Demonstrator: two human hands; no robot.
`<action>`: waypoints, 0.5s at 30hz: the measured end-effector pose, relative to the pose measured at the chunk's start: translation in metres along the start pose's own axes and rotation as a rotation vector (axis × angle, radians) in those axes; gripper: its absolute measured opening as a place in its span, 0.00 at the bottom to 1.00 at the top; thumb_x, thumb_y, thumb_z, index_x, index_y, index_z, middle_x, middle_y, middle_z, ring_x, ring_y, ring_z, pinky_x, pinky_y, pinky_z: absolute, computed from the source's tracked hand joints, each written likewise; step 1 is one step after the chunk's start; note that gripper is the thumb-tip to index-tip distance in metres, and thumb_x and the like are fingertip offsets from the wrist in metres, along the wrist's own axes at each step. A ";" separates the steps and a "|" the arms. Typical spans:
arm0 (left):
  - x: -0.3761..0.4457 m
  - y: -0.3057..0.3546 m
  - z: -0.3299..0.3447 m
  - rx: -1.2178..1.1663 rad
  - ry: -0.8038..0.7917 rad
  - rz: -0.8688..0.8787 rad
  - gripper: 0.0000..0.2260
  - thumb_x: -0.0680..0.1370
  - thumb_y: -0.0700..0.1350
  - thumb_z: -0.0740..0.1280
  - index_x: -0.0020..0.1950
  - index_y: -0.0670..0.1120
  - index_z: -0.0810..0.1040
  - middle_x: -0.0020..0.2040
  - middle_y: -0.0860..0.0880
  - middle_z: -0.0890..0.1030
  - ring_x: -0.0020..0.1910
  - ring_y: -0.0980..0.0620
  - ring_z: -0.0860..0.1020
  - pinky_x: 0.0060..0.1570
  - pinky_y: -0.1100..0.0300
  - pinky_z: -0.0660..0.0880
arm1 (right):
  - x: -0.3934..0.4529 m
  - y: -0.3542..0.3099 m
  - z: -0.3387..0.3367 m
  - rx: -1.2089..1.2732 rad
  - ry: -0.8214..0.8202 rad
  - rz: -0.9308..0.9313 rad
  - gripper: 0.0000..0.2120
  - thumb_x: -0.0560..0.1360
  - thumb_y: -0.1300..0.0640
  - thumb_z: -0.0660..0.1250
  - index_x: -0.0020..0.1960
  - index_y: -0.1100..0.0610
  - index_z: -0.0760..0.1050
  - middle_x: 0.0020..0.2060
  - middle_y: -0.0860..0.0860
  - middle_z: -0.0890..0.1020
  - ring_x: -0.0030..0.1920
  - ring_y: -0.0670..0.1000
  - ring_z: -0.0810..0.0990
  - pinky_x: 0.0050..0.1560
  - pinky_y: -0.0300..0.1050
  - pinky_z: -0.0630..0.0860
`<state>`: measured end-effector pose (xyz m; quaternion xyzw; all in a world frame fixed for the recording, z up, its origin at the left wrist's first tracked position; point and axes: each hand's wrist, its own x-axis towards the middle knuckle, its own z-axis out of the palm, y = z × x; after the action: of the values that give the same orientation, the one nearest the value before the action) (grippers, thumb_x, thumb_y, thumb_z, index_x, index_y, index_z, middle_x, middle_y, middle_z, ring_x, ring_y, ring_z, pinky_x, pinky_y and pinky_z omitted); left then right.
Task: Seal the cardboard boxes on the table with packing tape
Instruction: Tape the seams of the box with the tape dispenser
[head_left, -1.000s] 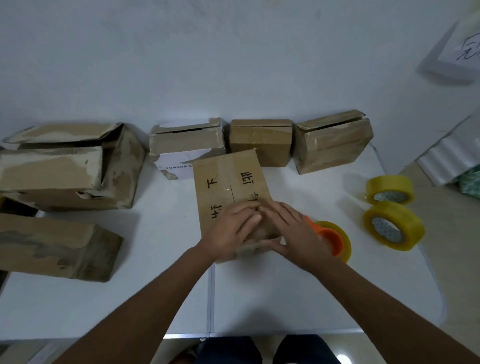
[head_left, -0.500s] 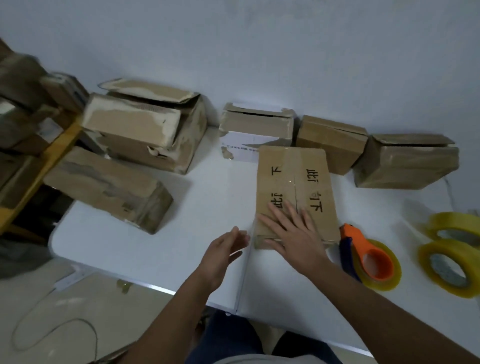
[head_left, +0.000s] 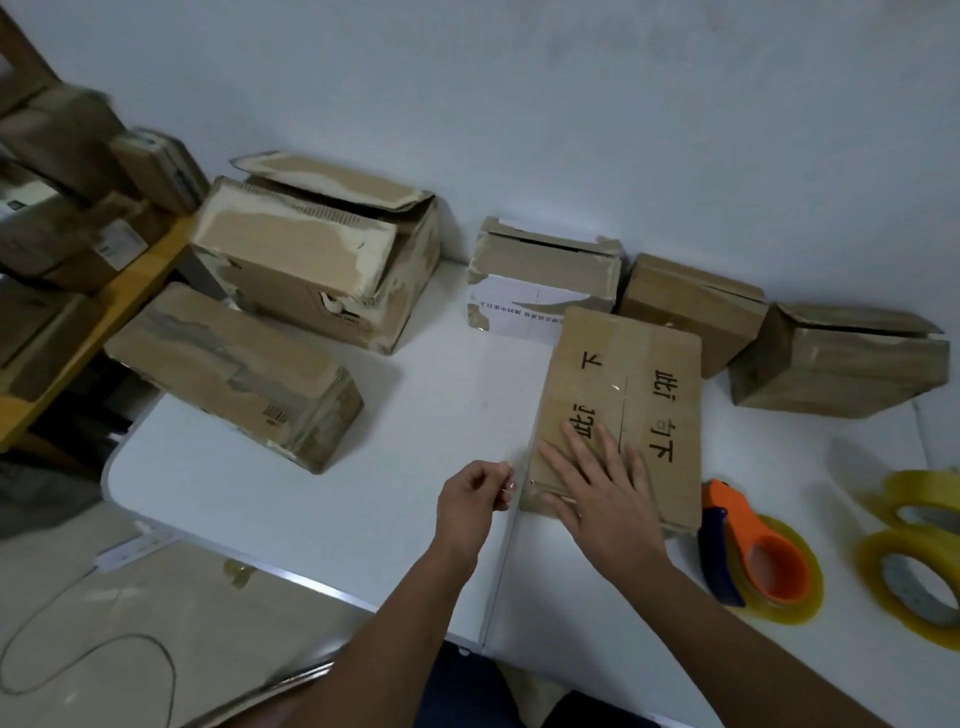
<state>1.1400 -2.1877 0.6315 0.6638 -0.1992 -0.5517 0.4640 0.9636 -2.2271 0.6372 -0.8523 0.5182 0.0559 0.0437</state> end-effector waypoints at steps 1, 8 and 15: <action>0.002 -0.002 0.002 0.027 0.009 0.019 0.10 0.80 0.44 0.67 0.46 0.39 0.82 0.36 0.48 0.81 0.34 0.55 0.76 0.41 0.64 0.77 | 0.000 0.000 0.000 0.005 -0.001 0.001 0.29 0.79 0.35 0.43 0.79 0.41 0.50 0.79 0.46 0.54 0.79 0.57 0.51 0.72 0.65 0.58; 0.010 -0.008 0.022 0.174 0.010 0.147 0.10 0.82 0.46 0.65 0.43 0.44 0.78 0.34 0.53 0.78 0.34 0.57 0.74 0.40 0.63 0.74 | 0.000 -0.001 -0.001 0.035 0.035 0.002 0.28 0.80 0.36 0.45 0.78 0.41 0.49 0.79 0.47 0.56 0.78 0.59 0.54 0.72 0.66 0.59; 0.019 -0.024 0.036 0.162 0.035 0.028 0.12 0.81 0.53 0.65 0.62 0.52 0.70 0.56 0.50 0.74 0.49 0.50 0.79 0.48 0.58 0.79 | -0.001 -0.001 -0.002 0.053 0.043 0.009 0.28 0.80 0.37 0.47 0.78 0.43 0.52 0.79 0.48 0.56 0.78 0.60 0.53 0.73 0.66 0.57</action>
<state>1.1073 -2.2049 0.6025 0.7060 -0.2444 -0.5154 0.4198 0.9645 -2.2261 0.6397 -0.8494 0.5243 0.0242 0.0548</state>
